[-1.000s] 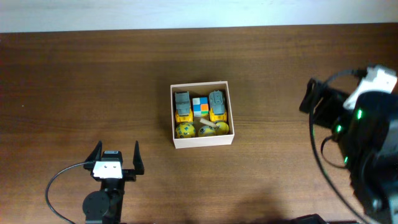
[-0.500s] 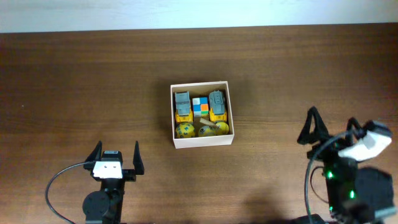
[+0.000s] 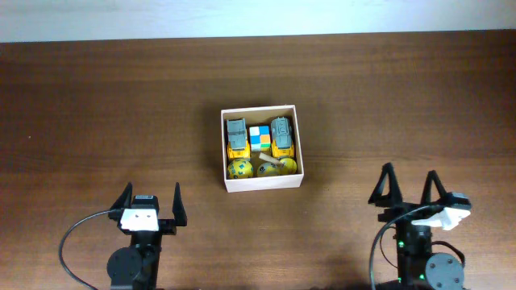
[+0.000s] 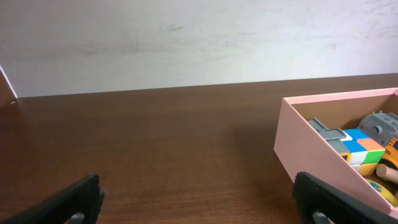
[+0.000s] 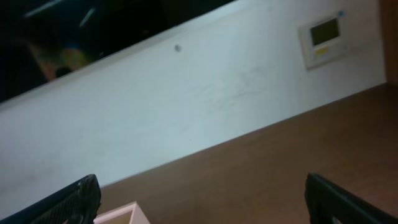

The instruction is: Pack container

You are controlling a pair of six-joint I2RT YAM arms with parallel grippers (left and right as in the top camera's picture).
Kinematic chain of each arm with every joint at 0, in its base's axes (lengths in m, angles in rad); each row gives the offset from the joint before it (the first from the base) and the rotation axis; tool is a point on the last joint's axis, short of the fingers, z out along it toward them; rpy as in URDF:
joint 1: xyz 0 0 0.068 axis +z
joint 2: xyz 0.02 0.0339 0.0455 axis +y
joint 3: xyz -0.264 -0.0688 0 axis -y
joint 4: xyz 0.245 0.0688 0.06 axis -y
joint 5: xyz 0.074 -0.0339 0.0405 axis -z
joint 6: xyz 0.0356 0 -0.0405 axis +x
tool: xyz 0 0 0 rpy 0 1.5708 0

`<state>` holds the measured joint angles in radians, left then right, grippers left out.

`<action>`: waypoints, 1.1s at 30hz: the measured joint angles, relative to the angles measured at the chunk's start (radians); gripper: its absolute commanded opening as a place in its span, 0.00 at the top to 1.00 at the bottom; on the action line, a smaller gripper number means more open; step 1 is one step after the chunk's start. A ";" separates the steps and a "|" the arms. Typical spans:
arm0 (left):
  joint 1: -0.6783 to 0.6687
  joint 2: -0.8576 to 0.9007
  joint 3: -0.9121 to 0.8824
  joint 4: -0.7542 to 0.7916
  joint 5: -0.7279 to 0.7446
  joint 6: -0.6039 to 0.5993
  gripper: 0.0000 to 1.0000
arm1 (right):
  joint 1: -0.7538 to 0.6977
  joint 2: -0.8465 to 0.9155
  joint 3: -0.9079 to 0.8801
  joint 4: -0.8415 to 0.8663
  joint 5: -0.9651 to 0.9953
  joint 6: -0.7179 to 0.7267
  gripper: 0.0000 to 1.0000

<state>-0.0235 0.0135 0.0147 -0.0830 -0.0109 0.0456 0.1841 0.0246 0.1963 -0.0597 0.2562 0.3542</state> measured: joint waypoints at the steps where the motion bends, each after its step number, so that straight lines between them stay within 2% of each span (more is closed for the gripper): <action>1: 0.000 0.000 0.000 0.000 0.000 0.000 0.01 | 0.000 -0.006 -0.018 0.016 -0.014 -0.018 0.01; 11: 0.000 0.000 0.000 0.000 0.000 0.000 0.01 | 0.000 -0.009 -0.145 0.045 -0.089 -0.121 0.01; 15: 0.000 0.000 0.000 0.000 0.000 0.000 0.01 | 0.000 -0.009 -0.181 -0.006 -0.117 -0.128 0.01; 33: 0.000 0.000 0.000 0.000 0.000 0.000 0.01 | -0.065 -0.011 -0.183 -0.014 -0.214 -0.176 0.01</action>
<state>-0.0235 0.0135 0.0147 -0.0830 -0.0109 0.0456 0.1188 0.0139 0.0135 -0.0742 0.0418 0.1780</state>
